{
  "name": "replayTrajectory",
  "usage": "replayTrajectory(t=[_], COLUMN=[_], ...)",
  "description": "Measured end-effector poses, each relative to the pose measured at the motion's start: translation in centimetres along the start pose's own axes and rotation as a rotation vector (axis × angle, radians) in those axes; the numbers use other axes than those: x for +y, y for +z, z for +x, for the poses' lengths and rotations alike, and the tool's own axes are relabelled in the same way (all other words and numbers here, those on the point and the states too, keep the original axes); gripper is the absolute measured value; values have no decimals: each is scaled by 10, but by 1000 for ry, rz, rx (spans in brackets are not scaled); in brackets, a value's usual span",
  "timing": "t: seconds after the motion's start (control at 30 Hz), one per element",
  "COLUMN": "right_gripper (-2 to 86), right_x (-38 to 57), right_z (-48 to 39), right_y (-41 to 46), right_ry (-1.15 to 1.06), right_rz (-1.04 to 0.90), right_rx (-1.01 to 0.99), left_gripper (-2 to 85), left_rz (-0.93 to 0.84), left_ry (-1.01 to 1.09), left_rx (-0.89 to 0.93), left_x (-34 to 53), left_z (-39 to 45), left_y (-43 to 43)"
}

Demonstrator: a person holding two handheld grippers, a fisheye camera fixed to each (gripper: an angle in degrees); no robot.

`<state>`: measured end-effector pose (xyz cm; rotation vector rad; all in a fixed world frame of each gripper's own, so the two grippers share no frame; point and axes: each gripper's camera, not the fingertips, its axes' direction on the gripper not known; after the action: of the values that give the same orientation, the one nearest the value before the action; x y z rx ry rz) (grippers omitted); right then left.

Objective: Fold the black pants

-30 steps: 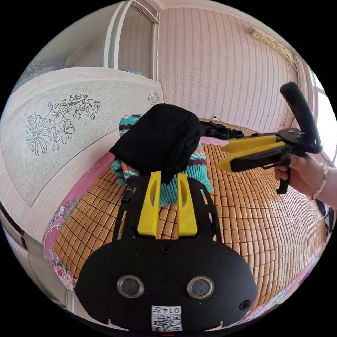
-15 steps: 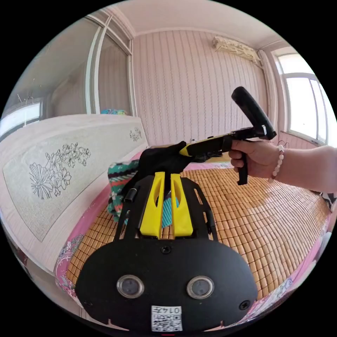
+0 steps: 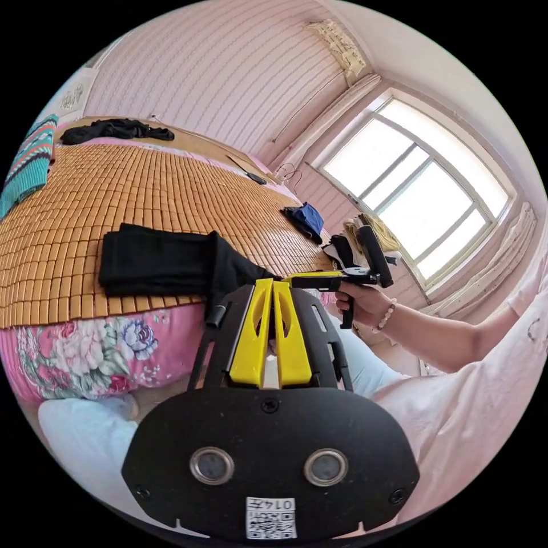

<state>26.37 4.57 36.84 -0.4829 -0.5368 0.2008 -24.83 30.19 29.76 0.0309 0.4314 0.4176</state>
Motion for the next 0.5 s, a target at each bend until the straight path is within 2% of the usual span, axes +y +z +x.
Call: replayTrajectory(t=[0.1,0.3,0.37,0.5], right_gripper=[1,18,34,99], right_x=[29,61,63,61], right_z=[7,7,-1,-32], right_y=[-14,-35,-37,-34], right_ry=[44,111,116,-26], right_rz=[71,263,262,207], right_rx=[63,2,-6,45], left_gripper=[-9,-9,-8,3], left_rz=[13,51,77,136], left_ry=[-27,-133,-141,-120], left_rx=[-141,-290,-317,-362], left_x=[21,47,52,59], left_z=[7,-2,0,14], left_y=[-25,-68,-75,-80])
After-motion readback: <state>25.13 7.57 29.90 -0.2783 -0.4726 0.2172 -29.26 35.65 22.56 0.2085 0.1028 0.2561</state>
